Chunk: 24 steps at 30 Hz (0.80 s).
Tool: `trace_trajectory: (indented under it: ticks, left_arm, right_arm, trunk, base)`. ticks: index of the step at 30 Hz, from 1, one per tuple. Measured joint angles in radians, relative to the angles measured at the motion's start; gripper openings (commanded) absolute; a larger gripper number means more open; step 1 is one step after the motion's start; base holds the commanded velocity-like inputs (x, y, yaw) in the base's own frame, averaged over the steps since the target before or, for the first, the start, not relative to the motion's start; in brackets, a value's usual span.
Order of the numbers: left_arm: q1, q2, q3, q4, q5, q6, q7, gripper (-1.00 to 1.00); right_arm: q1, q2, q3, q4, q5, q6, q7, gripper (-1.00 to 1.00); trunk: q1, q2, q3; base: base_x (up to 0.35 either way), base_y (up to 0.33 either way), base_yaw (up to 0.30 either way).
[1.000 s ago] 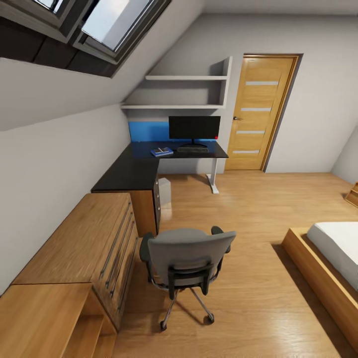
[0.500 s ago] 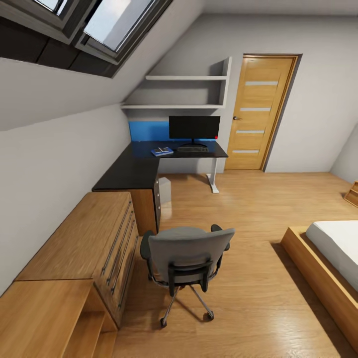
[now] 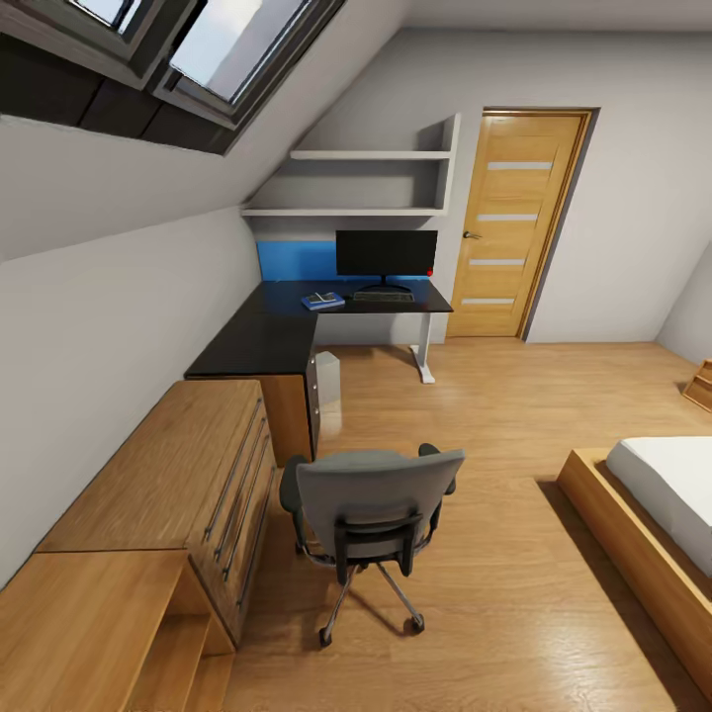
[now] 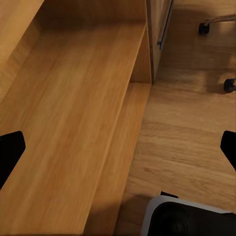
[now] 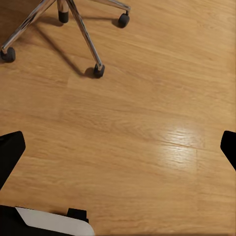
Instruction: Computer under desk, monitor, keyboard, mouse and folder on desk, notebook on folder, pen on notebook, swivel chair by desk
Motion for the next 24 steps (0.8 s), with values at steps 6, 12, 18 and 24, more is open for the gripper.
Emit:
trace_trajectory:
  ticks: [6,12,18,24]
  left_arm:
    - [0.000,0.000,0.000,0.000,0.000,0.000,0.001,1.00]
    - [0.000,0.000,0.000,0.000,0.000,0.000,0.001,1.00]
    - [0.000,0.000,0.000,0.000,0.000,0.000,0.001,1.00]
    - [0.000,0.000,0.000,0.000,0.000,0.000,0.001,1.00]
  right_arm:
    - [0.000,0.000,0.000,0.000,0.000,0.000,0.000,1.00]
    - [0.000,0.000,0.000,0.000,0.000,0.000,0.000,1.00]
    - [0.000,0.000,0.000,0.000,0.000,0.000,0.000,1.00]
    - [0.000,0.000,0.000,0.000,0.000,0.000,0.000,1.00]
  trunk:
    - [0.000,0.000,0.000]
    - [0.000,0.000,0.000]
    - [0.000,0.000,0.000]
    - [0.000,0.000,0.000]
  base:
    - [-0.020,0.000,0.000]
    - [-0.004,0.048,0.000]
    - [-0.001,0.064,0.000]
    - [0.000,0.015,0.000]
